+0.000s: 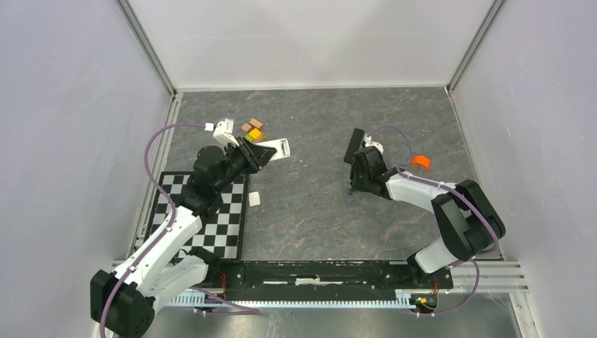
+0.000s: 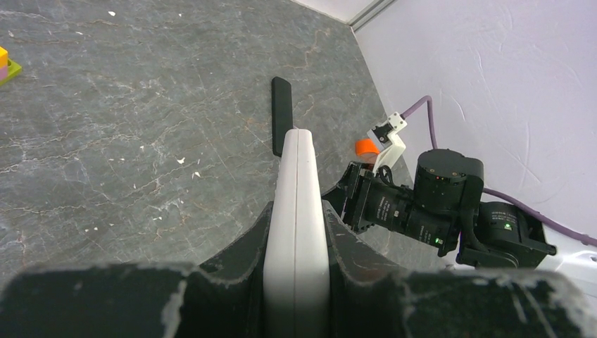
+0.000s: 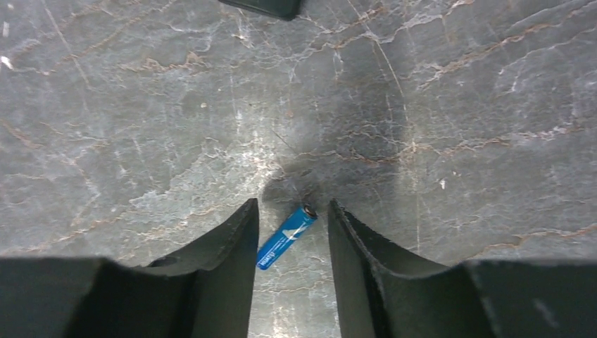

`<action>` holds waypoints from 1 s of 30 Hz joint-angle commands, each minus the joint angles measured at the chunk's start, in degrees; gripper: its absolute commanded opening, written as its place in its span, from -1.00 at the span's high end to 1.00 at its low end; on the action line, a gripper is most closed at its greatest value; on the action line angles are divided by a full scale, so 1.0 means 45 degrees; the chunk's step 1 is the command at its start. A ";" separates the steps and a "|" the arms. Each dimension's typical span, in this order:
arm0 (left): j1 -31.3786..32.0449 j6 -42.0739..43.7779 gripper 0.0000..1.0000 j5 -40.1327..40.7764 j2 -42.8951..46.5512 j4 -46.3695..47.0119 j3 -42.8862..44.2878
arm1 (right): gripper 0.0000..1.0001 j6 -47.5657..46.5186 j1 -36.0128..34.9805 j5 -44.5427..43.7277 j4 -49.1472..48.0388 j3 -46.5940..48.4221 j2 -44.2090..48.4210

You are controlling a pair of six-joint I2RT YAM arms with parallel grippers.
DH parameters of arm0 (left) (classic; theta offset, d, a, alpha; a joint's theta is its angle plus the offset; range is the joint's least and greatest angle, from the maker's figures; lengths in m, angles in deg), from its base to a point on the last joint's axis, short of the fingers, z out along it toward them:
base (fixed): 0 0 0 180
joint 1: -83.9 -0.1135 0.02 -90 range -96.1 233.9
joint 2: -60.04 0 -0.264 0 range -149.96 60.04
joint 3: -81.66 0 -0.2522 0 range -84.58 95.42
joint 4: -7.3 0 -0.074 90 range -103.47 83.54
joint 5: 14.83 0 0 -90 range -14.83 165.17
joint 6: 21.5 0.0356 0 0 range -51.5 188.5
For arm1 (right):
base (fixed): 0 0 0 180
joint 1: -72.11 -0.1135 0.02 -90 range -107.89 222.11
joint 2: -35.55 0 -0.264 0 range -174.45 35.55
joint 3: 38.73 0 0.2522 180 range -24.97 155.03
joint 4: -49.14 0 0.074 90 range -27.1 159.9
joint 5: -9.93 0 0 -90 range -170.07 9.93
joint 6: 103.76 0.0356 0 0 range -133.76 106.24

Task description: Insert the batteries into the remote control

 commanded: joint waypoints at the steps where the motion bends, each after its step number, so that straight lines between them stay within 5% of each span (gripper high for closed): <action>1: -0.0076 0.0680 0.96 0.0130 -0.0068 0.0317 0.0178 | 0.15 -0.1172 -0.0198 -0.0867 0.1070 0.0115 -0.0377; 8: -0.0089 0.0570 0.96 0.0060 -0.0249 0.0469 0.0109 | 0.38 -0.2205 -0.0326 -0.0601 0.1195 -0.0129 -0.0437; 14: -0.0095 0.0530 0.96 0.0023 -0.0277 0.0512 0.0079 | 0.06 -0.2534 -0.0604 -0.0551 0.1290 -0.0327 -0.0498; 30: -0.0110 0.0389 0.96 -0.0049 0.0094 0.0685 -0.0339 | -0.06 -0.1010 -0.2041 -0.2727 0.3026 -0.0683 0.0076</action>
